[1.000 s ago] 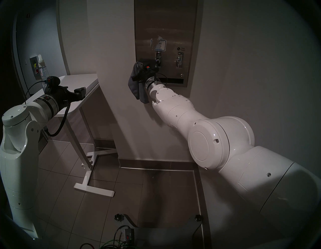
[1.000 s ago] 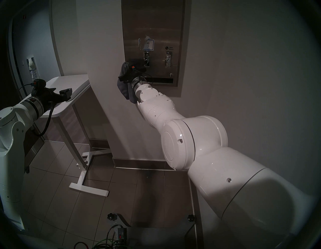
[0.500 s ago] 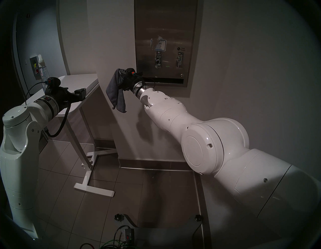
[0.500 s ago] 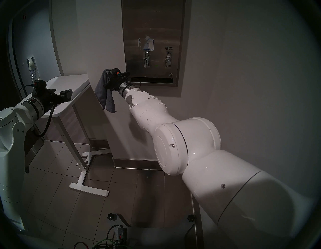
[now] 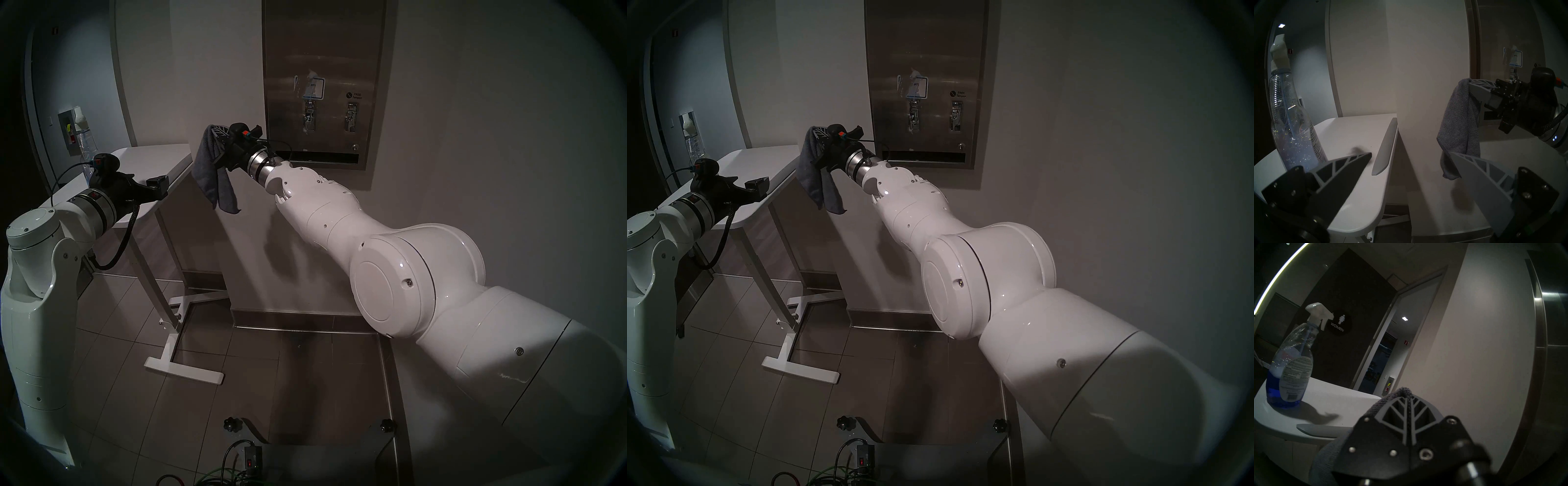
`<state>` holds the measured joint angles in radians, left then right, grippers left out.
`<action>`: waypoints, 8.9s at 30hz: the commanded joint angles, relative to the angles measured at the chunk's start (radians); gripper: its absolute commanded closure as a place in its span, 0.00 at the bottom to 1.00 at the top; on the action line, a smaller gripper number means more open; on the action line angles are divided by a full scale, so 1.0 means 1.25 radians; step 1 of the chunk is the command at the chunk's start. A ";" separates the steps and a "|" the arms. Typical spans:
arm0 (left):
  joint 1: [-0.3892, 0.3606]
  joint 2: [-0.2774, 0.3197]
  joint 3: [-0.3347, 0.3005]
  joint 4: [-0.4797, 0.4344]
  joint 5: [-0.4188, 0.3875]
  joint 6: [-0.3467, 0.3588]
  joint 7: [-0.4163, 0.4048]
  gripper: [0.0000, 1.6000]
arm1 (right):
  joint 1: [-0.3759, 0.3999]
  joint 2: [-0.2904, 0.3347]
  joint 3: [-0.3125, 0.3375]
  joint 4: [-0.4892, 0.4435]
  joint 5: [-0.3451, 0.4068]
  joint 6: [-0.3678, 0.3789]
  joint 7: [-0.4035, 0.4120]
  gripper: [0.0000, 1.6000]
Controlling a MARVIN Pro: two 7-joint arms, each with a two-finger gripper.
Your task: Pick up the cloth and wipe the surface
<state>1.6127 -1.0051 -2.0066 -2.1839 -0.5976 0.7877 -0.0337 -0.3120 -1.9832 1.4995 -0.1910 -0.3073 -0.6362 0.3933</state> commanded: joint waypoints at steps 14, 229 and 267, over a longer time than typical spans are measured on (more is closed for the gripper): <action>-0.029 0.012 0.000 0.001 -0.020 -0.013 -0.027 0.00 | 0.052 -0.019 0.018 -0.042 0.030 -0.021 0.117 1.00; -0.797 -0.004 0.449 0.909 0.244 -0.169 0.073 0.00 | -0.101 0.231 0.279 0.066 0.150 0.145 0.784 0.00; -0.920 0.018 0.452 1.049 0.294 -0.174 0.131 1.00 | -0.111 0.237 0.298 0.064 0.149 0.175 0.818 0.00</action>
<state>0.5439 -1.0079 -1.4343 -0.8797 -0.2416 0.5845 0.1240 -0.4788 -1.6807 1.8633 -0.0906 -0.1315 -0.4192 1.4119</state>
